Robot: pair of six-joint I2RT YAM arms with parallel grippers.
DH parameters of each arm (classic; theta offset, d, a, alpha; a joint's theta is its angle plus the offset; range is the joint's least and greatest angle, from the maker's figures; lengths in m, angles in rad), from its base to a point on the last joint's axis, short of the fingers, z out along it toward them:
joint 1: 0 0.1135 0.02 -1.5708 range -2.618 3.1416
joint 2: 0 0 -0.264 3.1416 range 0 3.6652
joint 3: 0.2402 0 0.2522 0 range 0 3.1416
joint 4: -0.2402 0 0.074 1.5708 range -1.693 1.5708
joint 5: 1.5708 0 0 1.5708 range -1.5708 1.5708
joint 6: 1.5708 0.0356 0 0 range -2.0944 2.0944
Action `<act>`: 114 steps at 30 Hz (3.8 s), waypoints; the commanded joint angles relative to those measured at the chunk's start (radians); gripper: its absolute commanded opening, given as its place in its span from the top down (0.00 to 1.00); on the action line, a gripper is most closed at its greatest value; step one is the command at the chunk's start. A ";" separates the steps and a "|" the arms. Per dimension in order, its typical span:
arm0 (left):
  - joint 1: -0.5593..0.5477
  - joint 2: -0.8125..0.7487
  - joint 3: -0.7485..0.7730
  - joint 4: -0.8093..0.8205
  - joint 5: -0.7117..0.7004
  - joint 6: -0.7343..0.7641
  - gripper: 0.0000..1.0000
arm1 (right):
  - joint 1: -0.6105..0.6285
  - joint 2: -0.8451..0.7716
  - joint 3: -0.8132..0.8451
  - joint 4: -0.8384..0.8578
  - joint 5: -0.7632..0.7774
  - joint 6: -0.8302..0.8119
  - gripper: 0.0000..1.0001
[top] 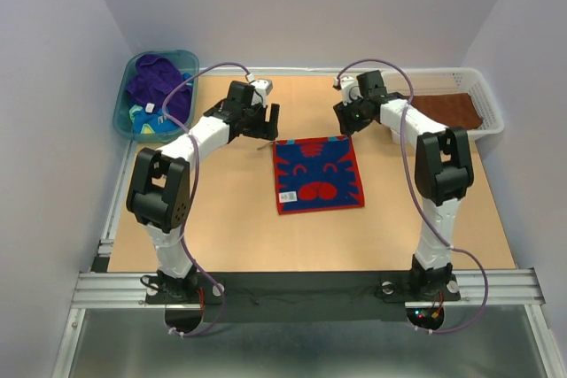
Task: Fold and stack the towels
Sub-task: Fold the towel
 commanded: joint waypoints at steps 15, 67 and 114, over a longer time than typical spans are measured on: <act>0.028 0.094 0.099 0.019 0.145 0.329 0.16 | -0.044 0.193 0.168 -0.163 -0.133 -0.208 0.50; 0.069 0.491 0.424 -0.284 0.366 0.472 1.00 | -0.070 0.281 0.241 -0.265 -0.225 -0.225 1.00; -0.043 -0.139 -0.138 -0.005 0.150 0.282 1.00 | 0.070 -0.239 -0.142 -0.071 0.027 -0.130 0.96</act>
